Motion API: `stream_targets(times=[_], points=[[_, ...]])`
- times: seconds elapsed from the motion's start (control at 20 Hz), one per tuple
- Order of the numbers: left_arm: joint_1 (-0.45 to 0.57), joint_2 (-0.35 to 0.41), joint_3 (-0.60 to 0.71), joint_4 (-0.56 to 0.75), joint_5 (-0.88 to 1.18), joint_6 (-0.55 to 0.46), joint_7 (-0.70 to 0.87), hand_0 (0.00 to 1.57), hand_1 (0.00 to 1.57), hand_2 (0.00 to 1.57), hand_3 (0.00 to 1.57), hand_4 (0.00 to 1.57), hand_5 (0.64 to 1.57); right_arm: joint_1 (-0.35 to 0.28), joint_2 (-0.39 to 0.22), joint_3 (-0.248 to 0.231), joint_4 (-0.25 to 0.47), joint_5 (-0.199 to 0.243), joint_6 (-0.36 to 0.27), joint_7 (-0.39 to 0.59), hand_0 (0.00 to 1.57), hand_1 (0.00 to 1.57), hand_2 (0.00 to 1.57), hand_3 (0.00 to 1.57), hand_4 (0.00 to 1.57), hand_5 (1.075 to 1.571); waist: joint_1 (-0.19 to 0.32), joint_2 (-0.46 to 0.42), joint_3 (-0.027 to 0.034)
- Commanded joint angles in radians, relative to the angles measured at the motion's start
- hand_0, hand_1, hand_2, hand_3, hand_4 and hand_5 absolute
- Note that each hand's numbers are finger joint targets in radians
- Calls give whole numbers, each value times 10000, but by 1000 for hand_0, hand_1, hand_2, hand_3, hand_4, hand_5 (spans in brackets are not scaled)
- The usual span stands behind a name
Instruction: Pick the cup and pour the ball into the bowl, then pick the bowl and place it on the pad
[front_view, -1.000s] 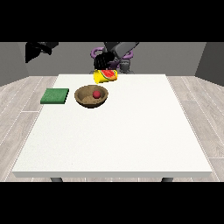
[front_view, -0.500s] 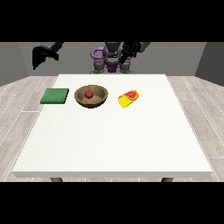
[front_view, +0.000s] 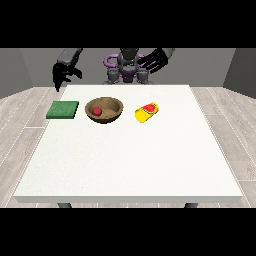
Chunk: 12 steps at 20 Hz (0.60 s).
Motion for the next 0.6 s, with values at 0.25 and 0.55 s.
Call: stream_targets(times=[0.25,0.55], points=[[53,750,3518,-1122,6278,-4928,-8,0,0,0,0,397,1540,847,610,-78,-94,-301,26,-164,0,0,361,385,674,1571,799,97,78],[-18,3270,5218,15,8119,-7427,876,0,0,0,0,294,1548,1128,1264,387,-618,-113,-186,-296,0,0,0,0,0,1570,269,243,122]])
